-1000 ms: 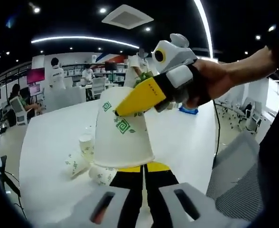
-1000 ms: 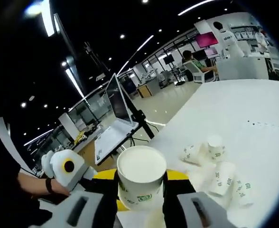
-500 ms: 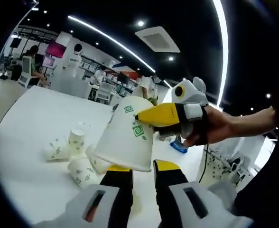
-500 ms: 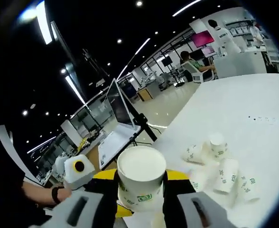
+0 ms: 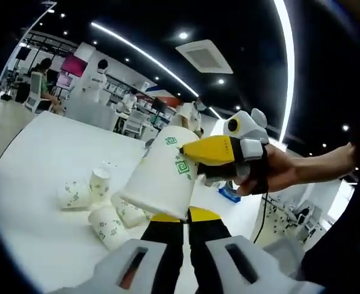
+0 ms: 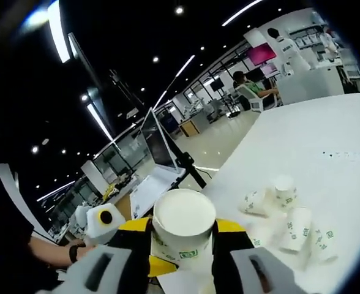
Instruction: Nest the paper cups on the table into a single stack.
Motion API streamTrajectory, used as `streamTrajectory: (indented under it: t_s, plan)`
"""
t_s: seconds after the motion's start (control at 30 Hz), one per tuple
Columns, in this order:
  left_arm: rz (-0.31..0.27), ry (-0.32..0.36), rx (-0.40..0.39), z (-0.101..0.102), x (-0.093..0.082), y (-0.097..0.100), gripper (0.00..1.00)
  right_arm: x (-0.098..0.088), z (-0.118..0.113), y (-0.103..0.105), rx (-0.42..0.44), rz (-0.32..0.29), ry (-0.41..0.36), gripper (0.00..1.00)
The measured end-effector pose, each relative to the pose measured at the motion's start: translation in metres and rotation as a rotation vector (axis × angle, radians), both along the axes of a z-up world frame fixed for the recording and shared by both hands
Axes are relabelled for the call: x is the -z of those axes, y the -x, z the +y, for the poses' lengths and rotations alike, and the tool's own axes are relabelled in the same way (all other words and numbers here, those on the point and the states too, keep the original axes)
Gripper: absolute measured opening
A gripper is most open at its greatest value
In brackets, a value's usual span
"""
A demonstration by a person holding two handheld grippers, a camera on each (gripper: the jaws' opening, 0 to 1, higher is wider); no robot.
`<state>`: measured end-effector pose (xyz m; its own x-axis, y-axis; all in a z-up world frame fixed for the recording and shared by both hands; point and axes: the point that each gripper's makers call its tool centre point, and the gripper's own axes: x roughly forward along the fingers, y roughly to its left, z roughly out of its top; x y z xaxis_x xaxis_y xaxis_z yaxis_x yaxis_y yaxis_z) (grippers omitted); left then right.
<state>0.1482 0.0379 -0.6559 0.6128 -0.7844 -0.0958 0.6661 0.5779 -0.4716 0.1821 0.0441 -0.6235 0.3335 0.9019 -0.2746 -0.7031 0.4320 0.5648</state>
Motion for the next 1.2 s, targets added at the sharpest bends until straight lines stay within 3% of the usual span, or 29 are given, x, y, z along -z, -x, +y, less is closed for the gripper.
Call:
streamTrajectory:
  t_s: [0.13,0.67,0.77,0.93,1.07,1.2]
  plan:
    - [0.009,-0.007,-0.007,0.0,0.0,0.002,0.0,0.009,-0.001,0.003,-0.026,-0.052,0.08,0.39]
    - [0.05,-0.181,0.006,0.011,0.025,0.003,0.0,0.024,-0.017,-0.007,0.01,-0.068,0.166,0.45]
    - [0.045,-0.278,0.039,0.014,0.036,0.004,0.0,0.026,-0.02,-0.004,0.015,-0.071,0.185,0.46]
    - [0.031,-0.377,0.099,0.012,0.041,0.014,0.0,0.034,-0.029,-0.004,0.029,-0.073,0.227,0.49]
    - [0.008,-0.547,0.19,0.018,0.058,0.018,0.0,0.041,-0.04,-0.007,0.048,-0.078,0.262,0.49]
    - [-0.02,-0.674,0.269,0.02,0.066,0.025,0.0,0.047,-0.054,-0.011,0.056,-0.082,0.282,0.49]
